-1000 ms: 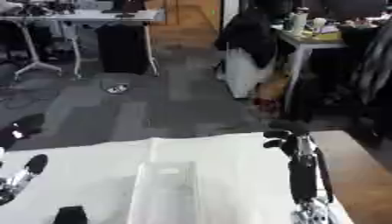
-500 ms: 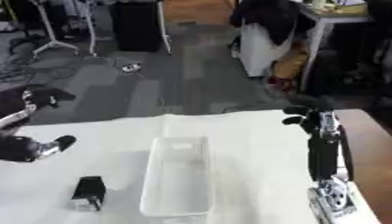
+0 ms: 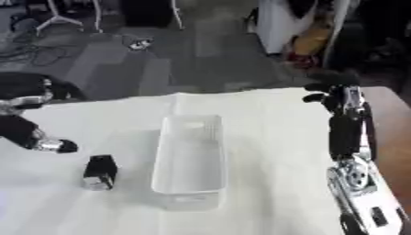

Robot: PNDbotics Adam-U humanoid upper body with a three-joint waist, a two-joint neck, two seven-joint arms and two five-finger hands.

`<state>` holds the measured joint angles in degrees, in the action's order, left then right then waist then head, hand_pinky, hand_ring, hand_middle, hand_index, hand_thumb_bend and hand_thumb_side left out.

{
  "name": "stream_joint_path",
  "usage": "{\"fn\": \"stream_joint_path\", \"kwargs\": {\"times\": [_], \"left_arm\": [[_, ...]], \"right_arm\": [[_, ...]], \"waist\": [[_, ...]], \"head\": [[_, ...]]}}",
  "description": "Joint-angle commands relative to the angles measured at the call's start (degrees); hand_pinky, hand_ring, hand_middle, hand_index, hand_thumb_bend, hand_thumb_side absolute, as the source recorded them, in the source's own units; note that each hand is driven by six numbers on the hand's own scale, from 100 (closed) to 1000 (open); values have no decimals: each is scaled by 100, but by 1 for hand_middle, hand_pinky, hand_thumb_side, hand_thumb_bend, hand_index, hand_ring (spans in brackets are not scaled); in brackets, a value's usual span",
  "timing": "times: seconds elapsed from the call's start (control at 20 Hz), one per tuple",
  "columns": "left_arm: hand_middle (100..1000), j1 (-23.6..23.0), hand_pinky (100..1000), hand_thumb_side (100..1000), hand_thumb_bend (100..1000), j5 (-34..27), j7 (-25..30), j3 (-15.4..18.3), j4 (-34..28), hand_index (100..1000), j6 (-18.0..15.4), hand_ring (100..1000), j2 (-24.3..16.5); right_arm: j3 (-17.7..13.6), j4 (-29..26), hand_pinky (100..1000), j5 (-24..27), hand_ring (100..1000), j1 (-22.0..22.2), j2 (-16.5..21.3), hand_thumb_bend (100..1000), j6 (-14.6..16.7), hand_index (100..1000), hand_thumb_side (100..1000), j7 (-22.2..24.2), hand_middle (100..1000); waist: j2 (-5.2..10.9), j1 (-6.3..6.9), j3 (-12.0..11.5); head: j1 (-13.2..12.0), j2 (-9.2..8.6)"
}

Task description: Pick up objects on the table and place them in the box.

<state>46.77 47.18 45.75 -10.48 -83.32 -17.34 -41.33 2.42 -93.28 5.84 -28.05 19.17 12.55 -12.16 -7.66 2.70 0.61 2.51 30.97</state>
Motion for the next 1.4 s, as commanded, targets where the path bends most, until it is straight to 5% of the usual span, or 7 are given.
{"fn": "stream_joint_path", "kwargs": {"times": [0.05, 0.6, 1.0, 1.05, 1.4], "left_arm": [[928, 198, 1000, 885, 526, -77, 609, -152, 195, 987, -551, 838, -223], [952, 116, 1000, 874, 464, 12, 622, -279, 860, 1000, -708, 841, -21], [941, -251, 1000, 942, 507, -430, 622, -344, 497, 1000, -680, 826, -110], [916, -299, 1000, 1000, 598, -499, 622, -355, 430, 1000, -650, 809, -139], [903, -583, 985, 1000, 594, -816, 622, -571, -5, 1000, -445, 800, -310]], "right_arm": [[14, -58, 543, -5, 621, -84, 86, 203, 5, 710, 1000, 40, 654], [41, -53, 544, 13, 621, -159, 76, 202, -5, 710, 1000, 81, 655], [25, -34, 544, 31, 621, -120, 84, 203, -17, 710, 1000, 81, 655], [25, -30, 544, 32, 622, -115, 84, 202, -18, 710, 1000, 82, 655], [23, -17, 544, 32, 622, -98, 80, 202, -23, 711, 1000, 93, 656]], "waist": [[87, 5, 14], [22, 2, 69], [8, 9, 27], [7, 11, 20], [-12, 25, -8]], "head": [[-35, 19], [88, -55], [148, -9], [149, -1], [133, 39]]}}
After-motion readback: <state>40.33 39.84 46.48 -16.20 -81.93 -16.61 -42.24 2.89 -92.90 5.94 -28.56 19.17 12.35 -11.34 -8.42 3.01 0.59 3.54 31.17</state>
